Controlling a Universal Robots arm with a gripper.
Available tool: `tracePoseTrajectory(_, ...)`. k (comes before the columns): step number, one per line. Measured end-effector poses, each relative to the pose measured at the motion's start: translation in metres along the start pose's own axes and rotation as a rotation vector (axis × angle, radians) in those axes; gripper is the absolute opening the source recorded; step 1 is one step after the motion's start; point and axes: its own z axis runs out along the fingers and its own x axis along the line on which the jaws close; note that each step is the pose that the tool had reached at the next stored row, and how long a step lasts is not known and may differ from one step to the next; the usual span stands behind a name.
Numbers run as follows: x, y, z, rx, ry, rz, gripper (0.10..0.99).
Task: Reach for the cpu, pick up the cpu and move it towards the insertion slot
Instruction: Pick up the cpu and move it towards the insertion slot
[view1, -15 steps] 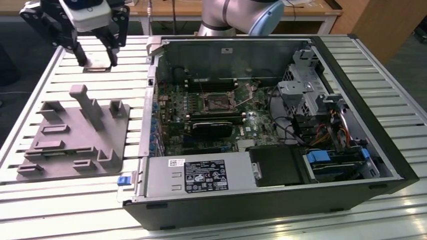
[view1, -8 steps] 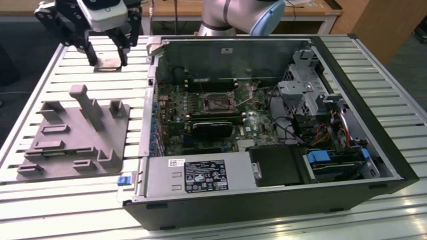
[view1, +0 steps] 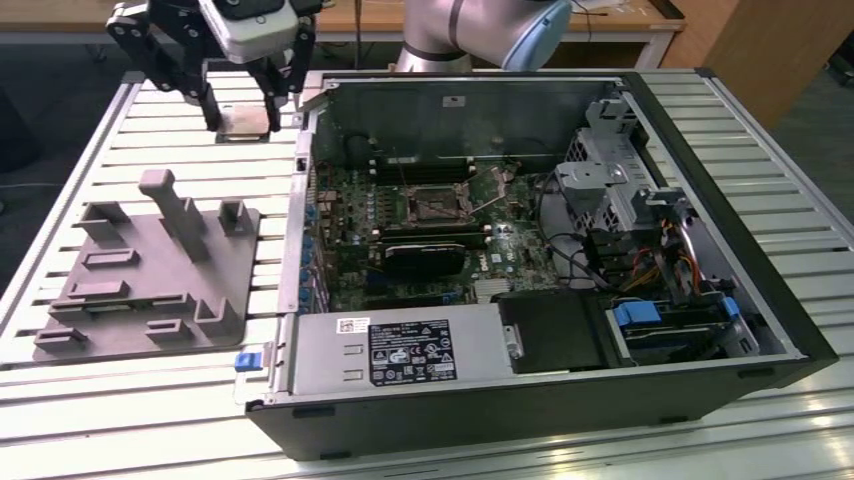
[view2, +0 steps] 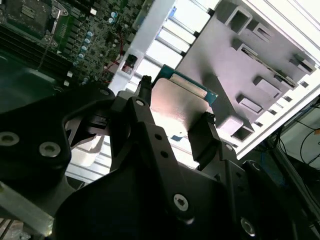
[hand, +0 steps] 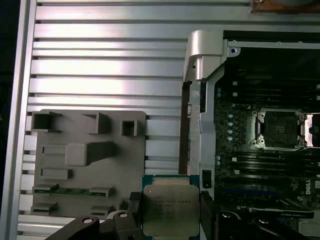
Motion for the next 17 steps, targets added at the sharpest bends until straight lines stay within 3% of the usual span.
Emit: tracePoseTrajectory(17, -0.0583, -0.0008, -0.0033, 0.0, 0.0174, 0.002, 0.541)
